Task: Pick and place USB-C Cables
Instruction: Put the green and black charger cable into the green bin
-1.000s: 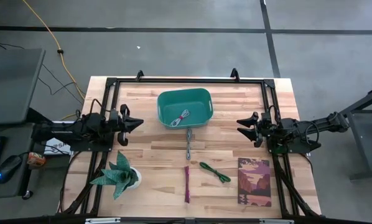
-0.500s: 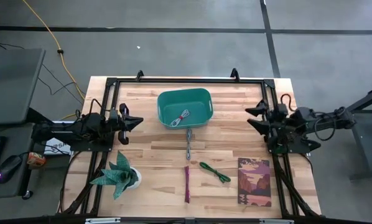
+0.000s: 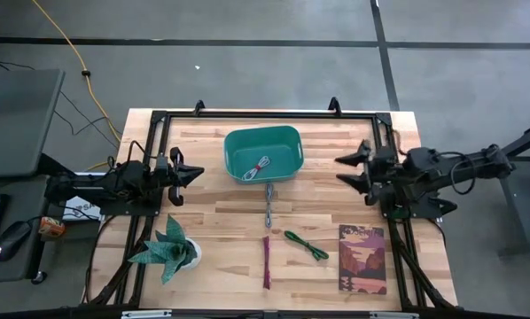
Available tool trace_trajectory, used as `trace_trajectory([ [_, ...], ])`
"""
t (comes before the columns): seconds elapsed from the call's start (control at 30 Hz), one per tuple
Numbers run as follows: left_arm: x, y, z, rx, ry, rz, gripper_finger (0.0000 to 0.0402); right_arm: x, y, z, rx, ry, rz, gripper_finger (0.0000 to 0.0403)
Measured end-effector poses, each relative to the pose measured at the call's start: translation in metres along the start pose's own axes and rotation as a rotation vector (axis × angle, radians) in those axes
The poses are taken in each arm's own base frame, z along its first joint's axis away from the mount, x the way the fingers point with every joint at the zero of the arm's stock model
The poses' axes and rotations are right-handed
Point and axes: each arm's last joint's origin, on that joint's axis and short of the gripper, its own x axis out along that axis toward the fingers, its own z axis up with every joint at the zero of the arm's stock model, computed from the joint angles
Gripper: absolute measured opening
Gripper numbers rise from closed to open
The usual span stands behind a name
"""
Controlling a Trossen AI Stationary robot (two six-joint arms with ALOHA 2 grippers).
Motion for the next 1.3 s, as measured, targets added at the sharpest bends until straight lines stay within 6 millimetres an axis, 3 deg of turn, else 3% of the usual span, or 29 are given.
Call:
trace_trajectory([
  [0.33, 0.000, 0.000, 0.000, -0.008, -0.002, 0.010, 0.0000, 0.051, 0.018, -0.026, 0.131, 0.133, 0.320, 0.0236],
  [0.53, 0.000, 0.000, 0.000, -0.008, 0.000, 0.011, 0.0000, 0.067, 0.033, -0.019, 0.103, 0.262, 0.329, 0.0236],
  [0.63, 0.000, 0.000, 0.000, -0.006, 0.005, 0.011, 0.0000, 0.069, 0.042, -0.011, 0.119, 0.373, 0.257, 0.0236],
  [0.87, 0.000, 0.000, 0.000, -0.007, 0.005, 0.011, 0.0000, 0.082, 0.062, -0.019, 0.147, 0.677, -0.023, 0.0236],
  [1.07, 0.000, 0.000, -0.001, -0.006, 0.009, 0.013, 0.0000, 0.104, 0.086, -0.040, 0.165, 0.872, -0.099, 0.0236],
  [1.3, 0.000, 0.001, -0.001, -0.005, 0.011, 0.016, 0.0000, 0.127, 0.101, -0.078, 0.149, 1.083, -0.249, 0.0236],
])
